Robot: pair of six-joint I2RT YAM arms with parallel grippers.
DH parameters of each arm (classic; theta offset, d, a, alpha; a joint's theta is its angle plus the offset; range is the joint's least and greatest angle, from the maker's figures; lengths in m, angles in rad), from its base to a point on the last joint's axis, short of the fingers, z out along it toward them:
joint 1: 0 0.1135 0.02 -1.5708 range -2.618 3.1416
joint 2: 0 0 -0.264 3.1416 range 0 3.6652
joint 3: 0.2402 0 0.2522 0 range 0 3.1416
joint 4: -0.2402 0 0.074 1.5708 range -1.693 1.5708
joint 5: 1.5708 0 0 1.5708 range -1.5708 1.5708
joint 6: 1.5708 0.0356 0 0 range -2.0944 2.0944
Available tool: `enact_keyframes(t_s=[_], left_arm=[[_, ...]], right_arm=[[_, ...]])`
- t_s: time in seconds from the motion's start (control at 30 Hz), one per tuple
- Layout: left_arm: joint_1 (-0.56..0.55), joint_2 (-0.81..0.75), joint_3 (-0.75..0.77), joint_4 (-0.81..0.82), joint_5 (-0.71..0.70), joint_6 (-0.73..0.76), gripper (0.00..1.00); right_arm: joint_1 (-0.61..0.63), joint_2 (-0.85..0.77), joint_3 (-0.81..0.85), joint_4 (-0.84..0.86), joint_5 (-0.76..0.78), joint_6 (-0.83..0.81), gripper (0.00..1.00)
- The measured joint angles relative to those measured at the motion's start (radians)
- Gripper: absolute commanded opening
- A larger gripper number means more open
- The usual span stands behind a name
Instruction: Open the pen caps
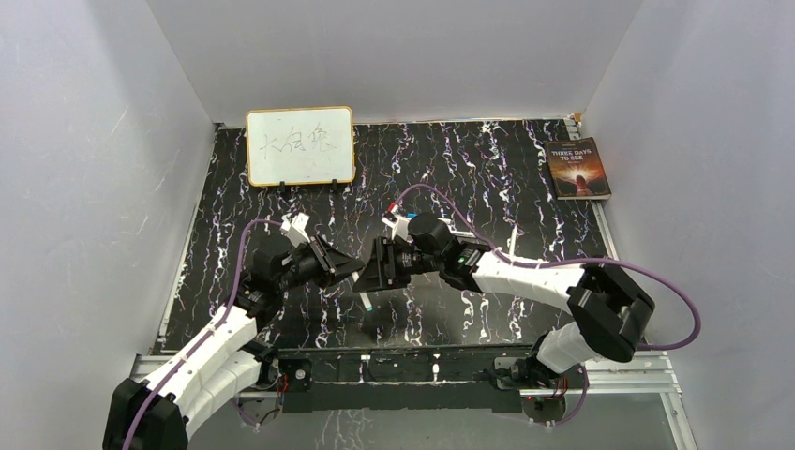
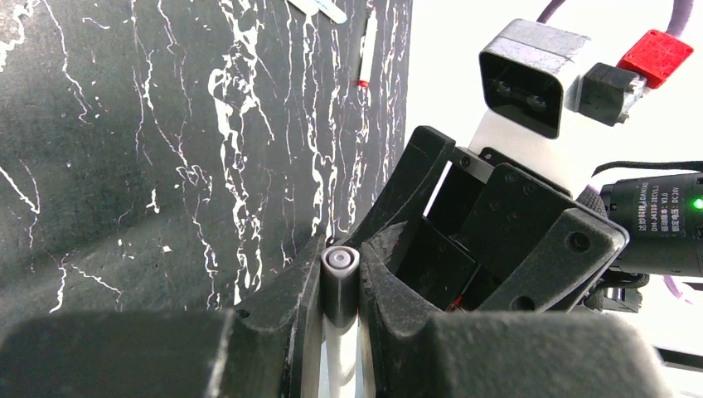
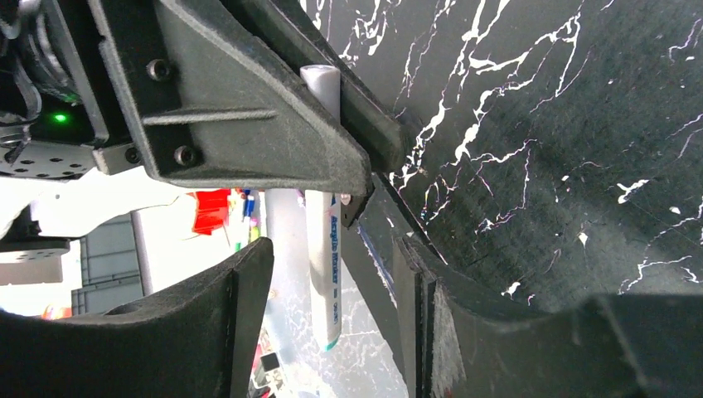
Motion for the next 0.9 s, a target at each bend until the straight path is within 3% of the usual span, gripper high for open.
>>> enact_keyframes(t_s=[0.9], left_arm=[[-0.002, -0.02, -0.011, -0.014, 0.0, 0.0, 0.0]], right_arm=[[0.052, 0.076, 0.024, 0.002, 0.014, 0.005, 0.45]])
